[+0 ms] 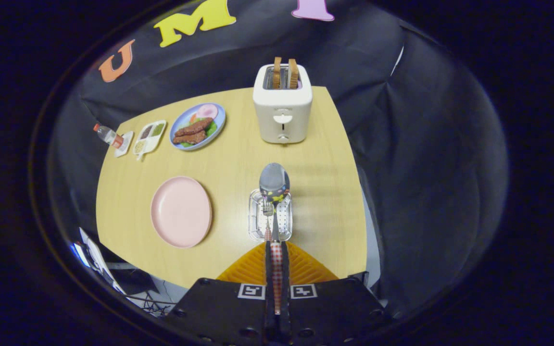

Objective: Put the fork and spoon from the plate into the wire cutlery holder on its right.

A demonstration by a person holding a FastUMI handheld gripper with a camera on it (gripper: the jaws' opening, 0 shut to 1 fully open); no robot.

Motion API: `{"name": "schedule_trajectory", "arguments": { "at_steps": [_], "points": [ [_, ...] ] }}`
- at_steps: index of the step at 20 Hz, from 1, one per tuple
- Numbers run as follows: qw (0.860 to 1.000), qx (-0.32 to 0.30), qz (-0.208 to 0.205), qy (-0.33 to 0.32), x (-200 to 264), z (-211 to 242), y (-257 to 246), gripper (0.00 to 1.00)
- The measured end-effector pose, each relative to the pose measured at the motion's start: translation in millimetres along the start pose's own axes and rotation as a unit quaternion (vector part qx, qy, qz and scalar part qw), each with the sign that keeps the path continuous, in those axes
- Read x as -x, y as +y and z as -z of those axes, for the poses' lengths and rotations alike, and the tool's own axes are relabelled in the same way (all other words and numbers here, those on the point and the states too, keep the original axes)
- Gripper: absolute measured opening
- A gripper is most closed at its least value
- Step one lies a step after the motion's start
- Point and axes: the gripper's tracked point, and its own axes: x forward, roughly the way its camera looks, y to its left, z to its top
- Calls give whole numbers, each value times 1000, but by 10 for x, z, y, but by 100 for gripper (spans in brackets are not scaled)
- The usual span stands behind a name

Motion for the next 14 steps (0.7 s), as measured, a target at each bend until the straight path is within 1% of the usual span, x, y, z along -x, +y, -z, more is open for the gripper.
{"name": "schedule_trajectory", "arguments": {
  "at_steps": [4,7,11,14],
  "points": [
    [997,6,-25,76,-213,76,-94,4],
    [989,-1,-39,143,-300,160,-101,4],
    [981,-7,-50,190,-540,133,-53,4],
    [971,-14,-54,233,-661,159,-22,5]
  ]
}}
